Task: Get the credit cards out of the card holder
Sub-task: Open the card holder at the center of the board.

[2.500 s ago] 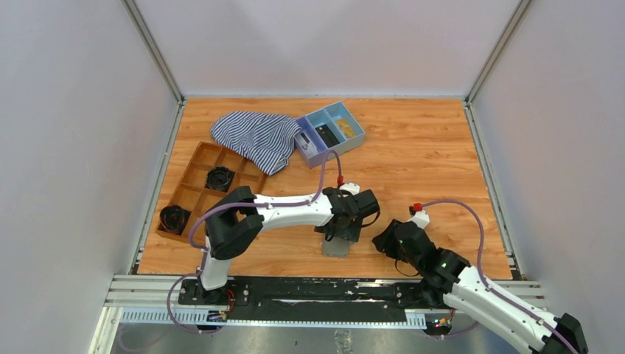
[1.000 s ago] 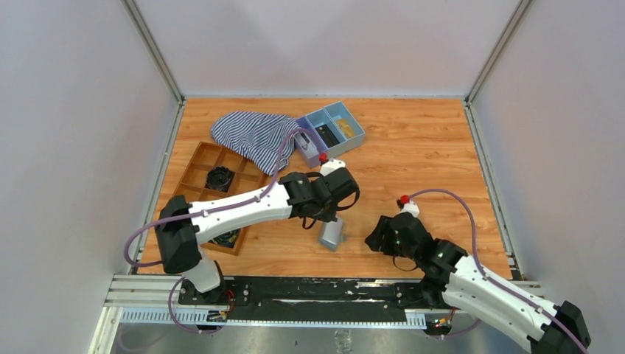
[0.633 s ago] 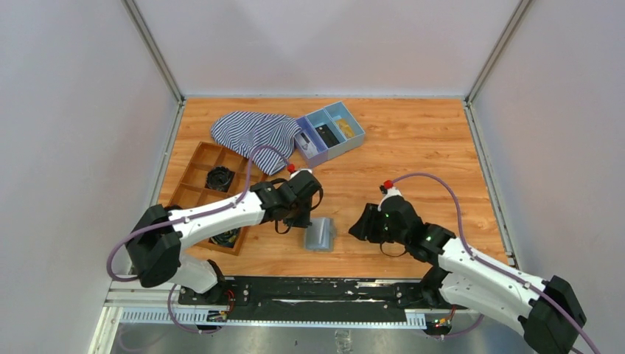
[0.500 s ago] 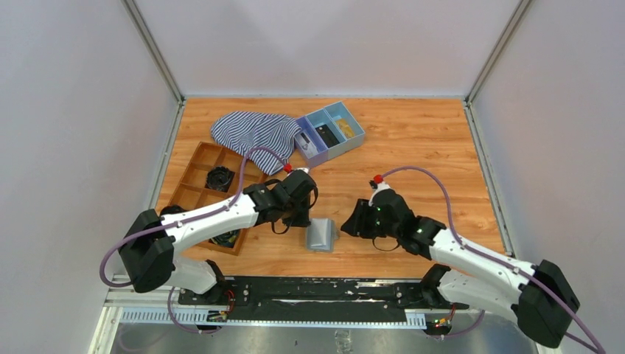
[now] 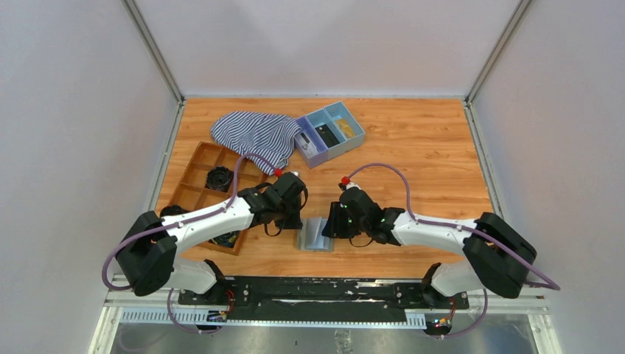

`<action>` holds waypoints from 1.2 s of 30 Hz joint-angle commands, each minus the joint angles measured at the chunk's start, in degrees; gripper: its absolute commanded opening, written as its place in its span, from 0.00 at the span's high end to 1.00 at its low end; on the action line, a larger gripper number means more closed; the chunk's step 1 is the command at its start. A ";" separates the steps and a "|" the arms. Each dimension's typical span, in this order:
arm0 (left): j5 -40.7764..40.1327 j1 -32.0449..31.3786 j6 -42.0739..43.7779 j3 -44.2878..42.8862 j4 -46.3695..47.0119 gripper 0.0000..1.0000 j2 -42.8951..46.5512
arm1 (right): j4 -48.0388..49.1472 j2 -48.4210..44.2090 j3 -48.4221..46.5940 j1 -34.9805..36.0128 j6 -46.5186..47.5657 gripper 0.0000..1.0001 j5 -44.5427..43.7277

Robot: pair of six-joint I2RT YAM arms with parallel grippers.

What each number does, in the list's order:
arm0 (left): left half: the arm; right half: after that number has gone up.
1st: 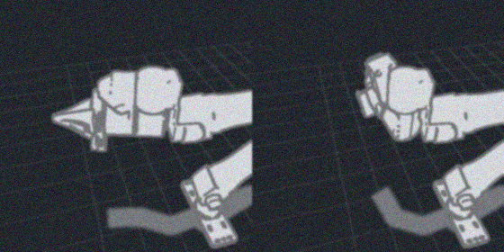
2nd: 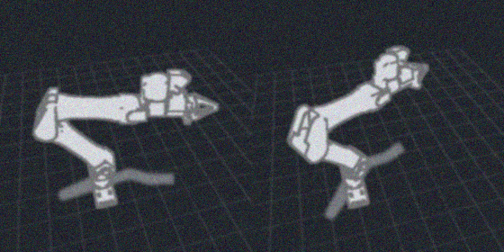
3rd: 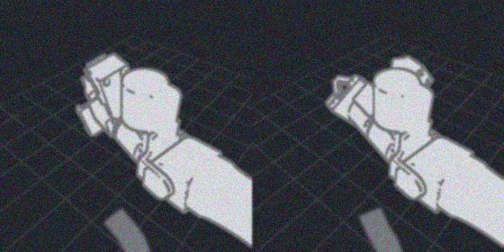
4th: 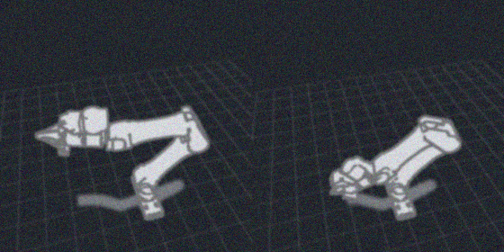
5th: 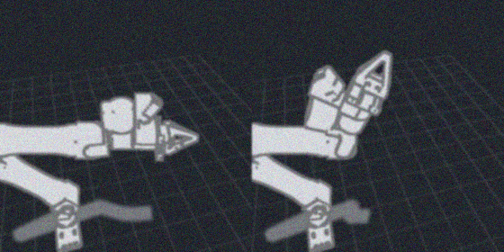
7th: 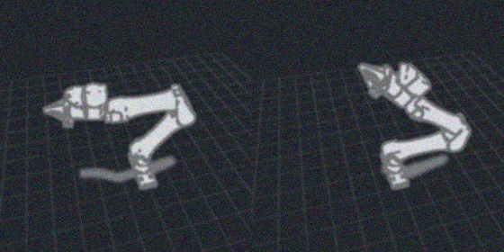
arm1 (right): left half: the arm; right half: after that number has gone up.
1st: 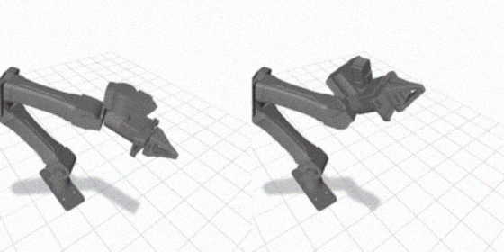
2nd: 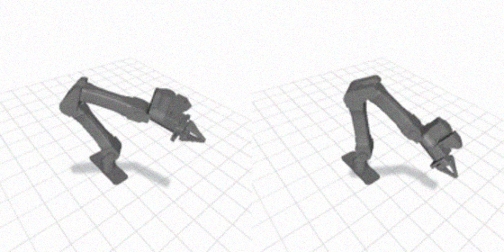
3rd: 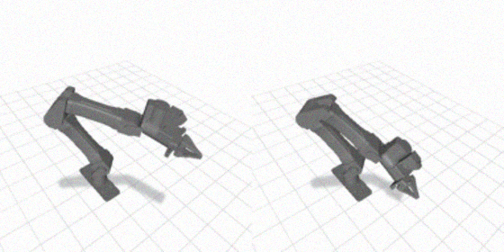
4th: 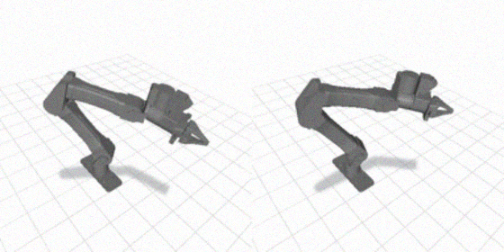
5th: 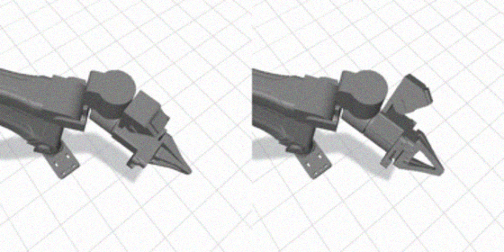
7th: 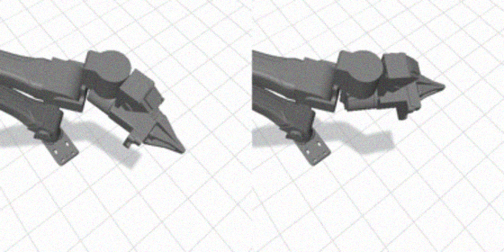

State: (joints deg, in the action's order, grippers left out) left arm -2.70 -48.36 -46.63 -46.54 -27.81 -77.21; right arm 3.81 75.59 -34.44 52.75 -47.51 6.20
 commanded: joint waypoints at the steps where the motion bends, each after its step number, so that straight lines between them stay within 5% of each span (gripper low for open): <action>1: 0.45 0.72 2.05 3.23 -0.35 1.00 -1.46 | 0.78 3.94 -0.16 0.00 -0.88 0.66 -3.41; 10: -2.87 0.72 2.89 5.74 0.56 1.00 -3.46 | 1.59 3.05 1.66 -0.17 -1.42 0.75 -4.24; 14: -4.35 0.72 3.44 7.04 1.90 1.00 -3.56 | 0.81 -0.15 5.08 -1.28 -4.03 0.98 -8.15; 28: 3.48 -3.58 4.10 0.82 7.09 1.00 -16.25 | -2.80 -8.95 11.04 -3.80 -3.89 0.88 -9.95; 36: 4.59 -3.58 5.02 -0.74 7.18 1.00 -17.53 | 2.11 -9.31 11.57 -3.80 -2.75 0.87 -4.03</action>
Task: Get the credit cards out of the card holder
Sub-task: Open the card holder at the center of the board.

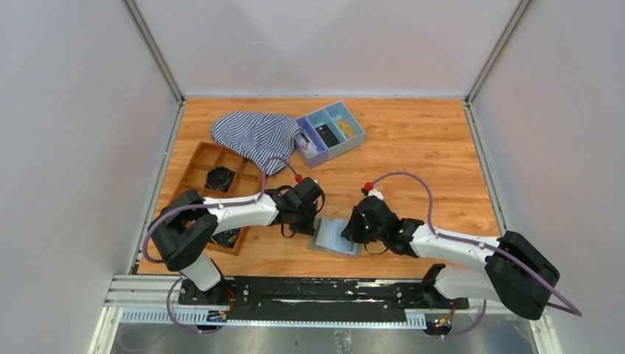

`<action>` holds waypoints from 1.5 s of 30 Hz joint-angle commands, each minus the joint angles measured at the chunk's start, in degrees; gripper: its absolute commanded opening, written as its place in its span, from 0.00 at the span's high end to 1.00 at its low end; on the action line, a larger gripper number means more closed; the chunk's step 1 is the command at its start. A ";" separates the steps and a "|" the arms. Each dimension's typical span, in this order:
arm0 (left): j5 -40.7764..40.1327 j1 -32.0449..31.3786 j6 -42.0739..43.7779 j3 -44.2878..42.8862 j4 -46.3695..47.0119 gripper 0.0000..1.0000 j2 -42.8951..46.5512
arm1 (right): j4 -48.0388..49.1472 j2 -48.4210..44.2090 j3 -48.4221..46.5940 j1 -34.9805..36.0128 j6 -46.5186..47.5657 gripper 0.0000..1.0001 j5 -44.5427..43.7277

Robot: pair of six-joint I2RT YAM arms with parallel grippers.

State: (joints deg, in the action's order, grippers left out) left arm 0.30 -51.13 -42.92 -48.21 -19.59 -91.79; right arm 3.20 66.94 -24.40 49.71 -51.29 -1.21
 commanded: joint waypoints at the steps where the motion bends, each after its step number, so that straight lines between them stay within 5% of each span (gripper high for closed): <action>1: 1.62 -0.81 1.39 0.92 -1.17 1.00 -2.96 | 3.64 -0.60 1.56 -0.76 1.21 0.87 4.20; 9: 1.37 -0.80 0.67 0.69 -3.59 1.00 -0.79 | 6.96 1.36 -0.97 -0.81 1.59 0.81 9.87; 17: 1.12 -1.14 -1.34 0.12 -5.44 0.99 9.68 | -6.04 -13.06 3.32 -2.34 0.93 0.71 -4.00; 20: -0.15 -2.09 -2.43 -1.23 -6.02 0.76 12.71 | -8.48 -16.03 5.31 -3.67 1.01 0.71 -3.78; 23: -3.69 -4.63 -2.20 -4.57 -7.41 0.65 14.24 | -8.93 -16.31 6.56 -3.99 0.94 0.74 -3.14; 32: -1.16 -12.47 -3.54 -14.78 -4.03 0.63 7.10 | -8.78 -15.17 6.05 -4.52 0.37 0.77 -3.48; 45: -4.60 -8.91 -4.07 -11.07 -6.70 0.64 0.96 | -4.21 -10.62 5.86 -4.85 1.72 0.80 0.33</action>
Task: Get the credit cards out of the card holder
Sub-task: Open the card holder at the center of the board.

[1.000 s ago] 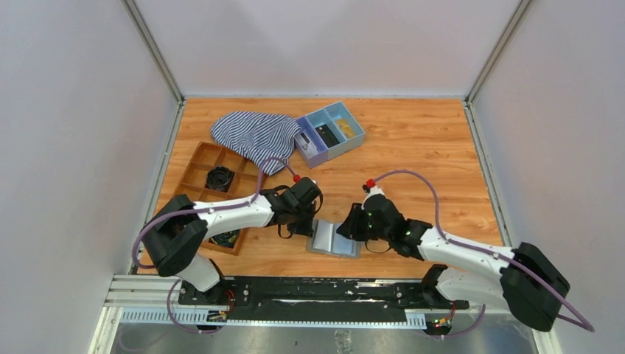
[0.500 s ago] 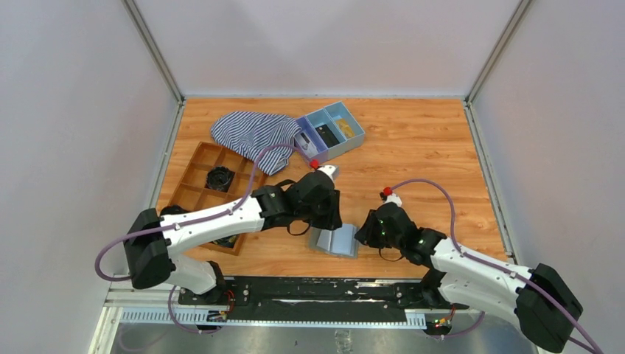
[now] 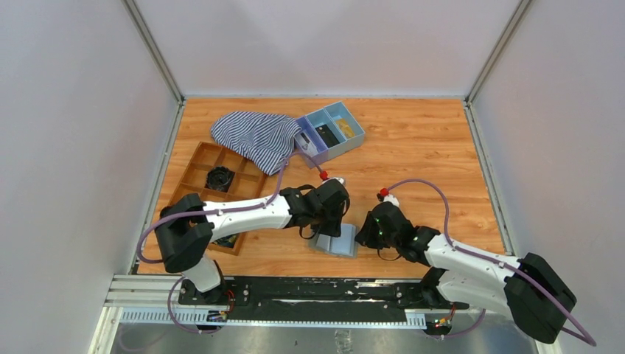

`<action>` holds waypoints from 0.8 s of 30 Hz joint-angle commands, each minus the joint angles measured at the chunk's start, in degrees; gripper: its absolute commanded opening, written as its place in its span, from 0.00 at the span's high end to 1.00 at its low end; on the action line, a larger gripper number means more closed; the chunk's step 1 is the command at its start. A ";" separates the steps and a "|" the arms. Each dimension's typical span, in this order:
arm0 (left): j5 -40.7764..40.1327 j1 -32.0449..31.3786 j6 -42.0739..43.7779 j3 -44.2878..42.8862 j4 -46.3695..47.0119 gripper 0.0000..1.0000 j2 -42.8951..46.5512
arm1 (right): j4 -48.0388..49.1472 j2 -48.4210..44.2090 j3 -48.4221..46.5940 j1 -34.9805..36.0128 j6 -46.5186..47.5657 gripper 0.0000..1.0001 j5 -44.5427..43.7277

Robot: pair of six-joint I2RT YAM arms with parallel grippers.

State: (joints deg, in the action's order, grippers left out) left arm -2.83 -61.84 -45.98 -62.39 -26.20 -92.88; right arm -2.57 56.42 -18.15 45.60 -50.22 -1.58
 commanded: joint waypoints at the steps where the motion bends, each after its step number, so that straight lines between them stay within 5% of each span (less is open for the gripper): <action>1: -1.59 2.27 -1.12 4.02 0.05 0.64 2.89 | 1.53 -0.46 -0.39 -0.74 0.72 0.80 0.71; 10: 0.33 6.35 -1.10 12.74 4.42 0.66 4.25 | 1.50 -3.69 0.88 -0.75 0.29 0.80 0.69; 24: 2.25 6.49 -0.74 13.34 6.13 0.69 -2.42 | -2.31 -3.78 0.46 -0.73 -0.31 0.80 -0.96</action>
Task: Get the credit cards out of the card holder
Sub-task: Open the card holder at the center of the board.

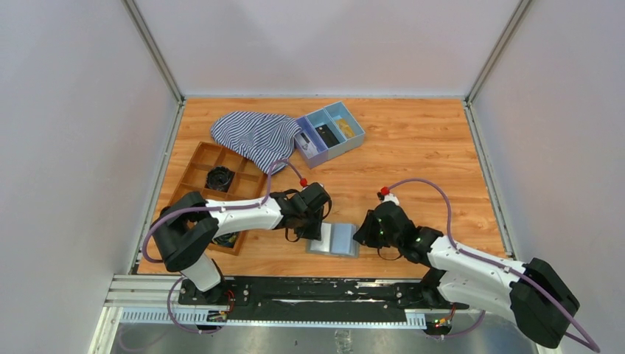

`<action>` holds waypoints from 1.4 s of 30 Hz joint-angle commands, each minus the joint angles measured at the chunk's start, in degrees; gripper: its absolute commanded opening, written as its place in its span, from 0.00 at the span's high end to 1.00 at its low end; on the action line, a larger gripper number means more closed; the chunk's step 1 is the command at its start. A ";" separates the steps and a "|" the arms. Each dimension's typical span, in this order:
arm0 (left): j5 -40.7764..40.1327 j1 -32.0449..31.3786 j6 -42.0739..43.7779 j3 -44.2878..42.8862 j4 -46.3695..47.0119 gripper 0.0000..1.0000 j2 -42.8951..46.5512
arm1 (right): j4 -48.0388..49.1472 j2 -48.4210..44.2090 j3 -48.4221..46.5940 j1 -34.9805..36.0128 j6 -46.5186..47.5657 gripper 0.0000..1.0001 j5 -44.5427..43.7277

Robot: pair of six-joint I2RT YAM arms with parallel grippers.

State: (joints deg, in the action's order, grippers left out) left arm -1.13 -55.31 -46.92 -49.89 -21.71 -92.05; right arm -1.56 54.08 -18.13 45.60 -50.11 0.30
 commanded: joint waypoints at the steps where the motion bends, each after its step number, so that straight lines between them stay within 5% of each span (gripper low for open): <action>1: 0.59 -0.06 0.11 0.92 1.68 0.69 -3.26 | -3.24 -2.08 0.69 -0.72 -0.36 0.79 -3.10; 15: 0.77 -0.06 0.24 0.86 2.20 0.70 -3.99 | 0.03 3.22 -0.41 -0.77 0.95 0.79 1.29; 32: 1.92 -0.06 0.60 0.51 2.05 0.70 -4.27 | -6.91 -3.75 -1.29 -0.54 1.92 0.79 -5.04; 42: 2.08 -0.06 0.94 -0.32 1.58 0.70 -4.67 | -9.22 1.87 -3.84 -0.59 2.21 0.79 -5.79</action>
State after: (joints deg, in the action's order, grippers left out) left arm 1.02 -55.20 -46.87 -50.74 -19.55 -93.60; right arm -7.22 54.08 -20.08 45.60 -48.58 -3.09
